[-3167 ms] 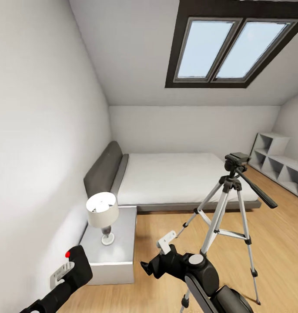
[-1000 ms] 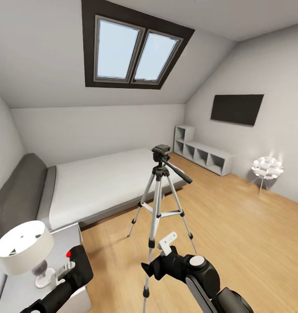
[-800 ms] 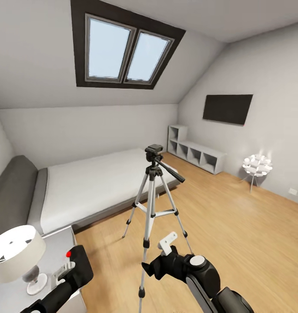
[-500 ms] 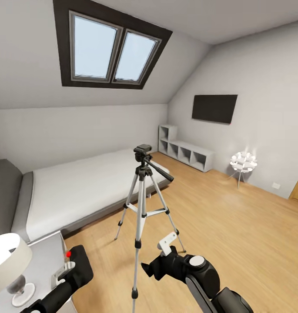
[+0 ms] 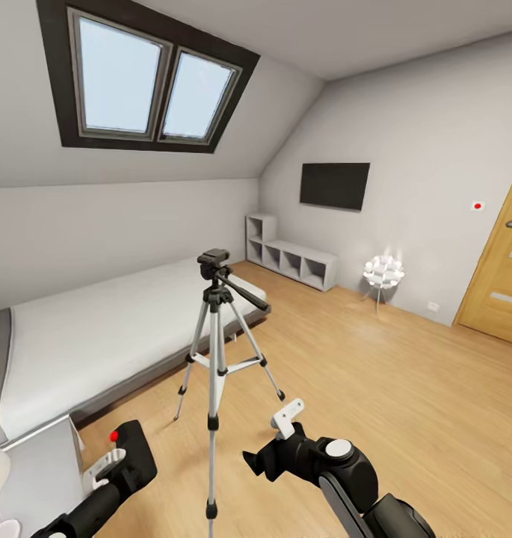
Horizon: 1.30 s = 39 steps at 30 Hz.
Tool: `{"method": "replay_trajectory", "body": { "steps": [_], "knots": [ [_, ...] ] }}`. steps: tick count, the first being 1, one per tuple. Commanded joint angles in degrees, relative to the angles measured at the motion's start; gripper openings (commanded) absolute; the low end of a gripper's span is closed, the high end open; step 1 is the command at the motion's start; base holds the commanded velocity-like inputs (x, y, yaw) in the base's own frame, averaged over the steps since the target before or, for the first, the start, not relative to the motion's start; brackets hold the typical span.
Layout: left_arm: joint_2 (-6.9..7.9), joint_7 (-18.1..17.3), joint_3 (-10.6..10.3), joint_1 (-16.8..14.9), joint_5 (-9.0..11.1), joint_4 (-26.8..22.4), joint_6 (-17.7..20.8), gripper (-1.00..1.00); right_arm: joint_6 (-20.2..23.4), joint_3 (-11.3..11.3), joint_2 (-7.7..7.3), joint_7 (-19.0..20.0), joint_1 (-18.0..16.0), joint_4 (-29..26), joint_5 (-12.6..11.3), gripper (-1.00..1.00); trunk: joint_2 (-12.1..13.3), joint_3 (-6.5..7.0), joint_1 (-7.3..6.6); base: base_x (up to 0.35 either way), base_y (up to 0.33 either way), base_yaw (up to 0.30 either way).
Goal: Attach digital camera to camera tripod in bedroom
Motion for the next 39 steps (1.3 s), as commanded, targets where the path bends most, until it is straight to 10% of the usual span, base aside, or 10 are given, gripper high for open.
{"method": "replay_trajectory", "body": {
  "steps": [1, 16, 39],
  "knots": [
    [0.02, -0.17, 0.18, -0.03, 0.22, -0.04, 0.36, -1.0, 0.23, 0.03, -0.04, -0.01, -0.08, -0.04, -0.16, 1.0, -0.09, -0.1, 0.02, 0.0, 0.0, -0.249],
    [-0.45, -0.13, 5.38, 0.77, 0.52, 0.01, 0.23, -1.0, 0.31, -0.07, 0.01, -0.02, -0.07, -0.04, -0.16, 1.0, -0.09, -0.1, 0.02, 0.0, 0.0, -0.198],
    [-0.46, -0.2, 5.92, 0.85, 0.54, 0.09, 0.41, -1.0, 10.39, -0.28, 0.09, 0.13, 1.7, -0.04, -1.06, 1.0, -0.09, -0.1, 0.02, 0.0, 0.134, -0.017]
  ]
}}
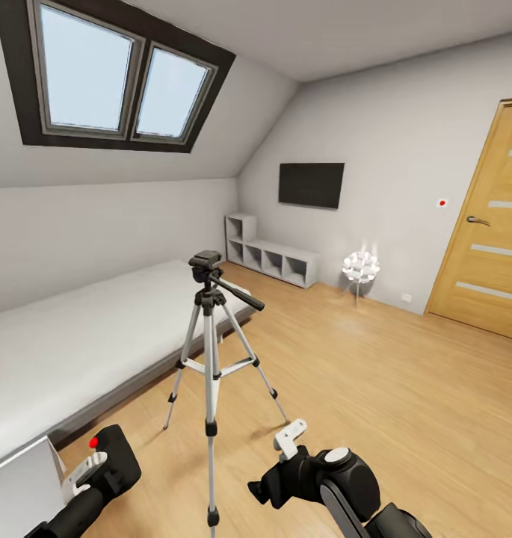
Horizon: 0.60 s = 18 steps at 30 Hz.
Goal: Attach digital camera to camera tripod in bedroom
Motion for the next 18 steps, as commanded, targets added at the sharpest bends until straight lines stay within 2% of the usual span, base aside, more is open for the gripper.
{"method": "replay_trajectory", "body": {
  "steps": [1, 9, 18],
  "knots": [
    [-0.01, -0.16, 0.09, 0.0, 0.16, -0.08, 0.39, -1.0, 0.21, 0.06, -0.01, -0.06, -0.02, -0.04, -0.17, 1.0, -0.08, -0.09, 0.02, 0.0, 0.018, -0.086],
    [0.0, -0.18, -0.04, 0.0, 0.22, -0.07, 0.6, -1.0, 0.21, 0.02, 0.4, -0.06, 0.14, -0.04, -0.16, 1.0, -0.08, -0.09, 0.02, 0.0, 0.012, -0.164],
    [0.0, -0.24, -0.22, 0.0, 0.21, -0.14, 0.64, -1.0, 0.21, 0.02, 0.46, -0.06, 0.17, -0.04, -0.16, 1.0, -0.08, -0.09, 0.02, 0.0, 0.202, -0.25]
  ]
}}
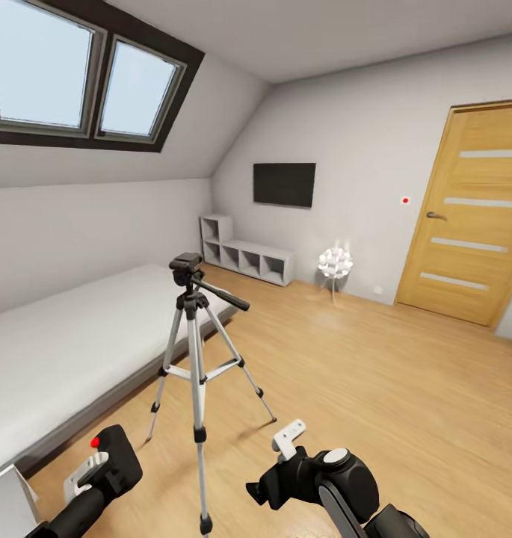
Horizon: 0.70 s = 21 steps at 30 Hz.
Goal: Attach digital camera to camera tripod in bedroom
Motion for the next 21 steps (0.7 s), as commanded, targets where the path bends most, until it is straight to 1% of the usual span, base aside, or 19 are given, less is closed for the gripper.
{"method": "replay_trajectory", "body": {
  "steps": [1, 18, 21],
  "knots": [
    [0.0, -0.18, 0.1, 0.0, 0.16, -0.06, 0.34, -1.0, 0.23, 0.07, -0.01, -0.06, -0.07, -0.04, -0.15, 1.0, -0.08, -0.09, 0.02, 0.0, 0.255, -0.258],
    [0.0, -0.2, 0.07, 0.0, 0.14, -0.08, 0.35, -1.0, 0.23, 0.13, -0.11, -0.06, -0.07, -0.04, -0.15, 1.0, -0.08, -0.09, 0.02, 0.0, 0.272, -0.251],
    [0.0, -0.18, 0.07, 0.0, 0.13, -0.08, 0.31, -1.0, 0.23, 0.14, -0.11, -0.06, -0.07, -0.04, -0.15, 1.0, -0.08, -0.09, 0.02, 0.0, 0.218, -0.243]
  ]
}}
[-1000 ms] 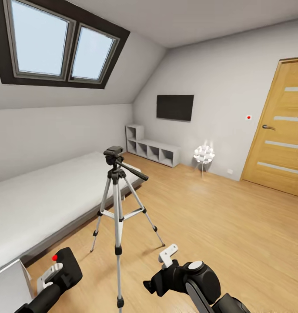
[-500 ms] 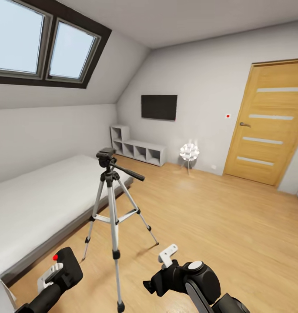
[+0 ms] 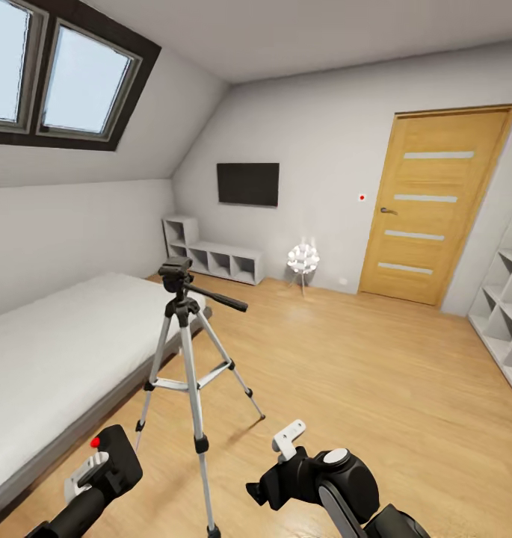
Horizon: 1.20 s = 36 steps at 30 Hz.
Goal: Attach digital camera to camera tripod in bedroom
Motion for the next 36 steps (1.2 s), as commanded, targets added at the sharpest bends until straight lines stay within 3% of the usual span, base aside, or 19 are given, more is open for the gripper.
{"method": "replay_trajectory", "body": {
  "steps": [1, 11, 18, 27, 36],
  "knots": [
    [-0.01, -0.18, 0.09, 0.0, 0.16, -0.07, 0.32, -1.0, 0.22, 0.07, -0.02, -0.06, -0.07, -0.04, -0.16, 1.0, -0.08, -0.09, 0.02, 0.0, 0.141, -0.243],
    [-0.01, -0.18, 0.03, 0.0, 0.14, -0.1, 0.29, -1.0, 0.22, 0.08, 0.0, -0.06, -0.07, -0.04, -0.16, 1.0, -0.08, -0.09, 0.02, 0.0, 0.053, -0.216],
    [-0.01, -0.18, 0.02, 0.0, 0.14, -0.14, 0.28, -1.0, 0.22, 0.12, -0.04, -0.06, -0.07, -0.04, -0.16, 1.0, -0.08, -0.09, 0.02, 0.0, 0.033, -0.057],
    [-0.01, -0.19, -0.04, 0.0, 0.14, -0.15, 0.22, -1.0, 0.22, 0.29, -0.06, -0.06, -0.01, -0.04, -0.16, 1.0, -0.08, -0.09, 0.02, 0.031, 0.216, -0.018],
    [-0.01, -0.15, 0.02, 0.0, 0.14, -0.16, 0.21, -1.0, 0.22, 0.23, -0.22, -0.06, 0.01, -0.04, -0.16, 1.0, -0.08, -0.09, 0.02, 0.036, 0.093, -0.179]
  ]
}}
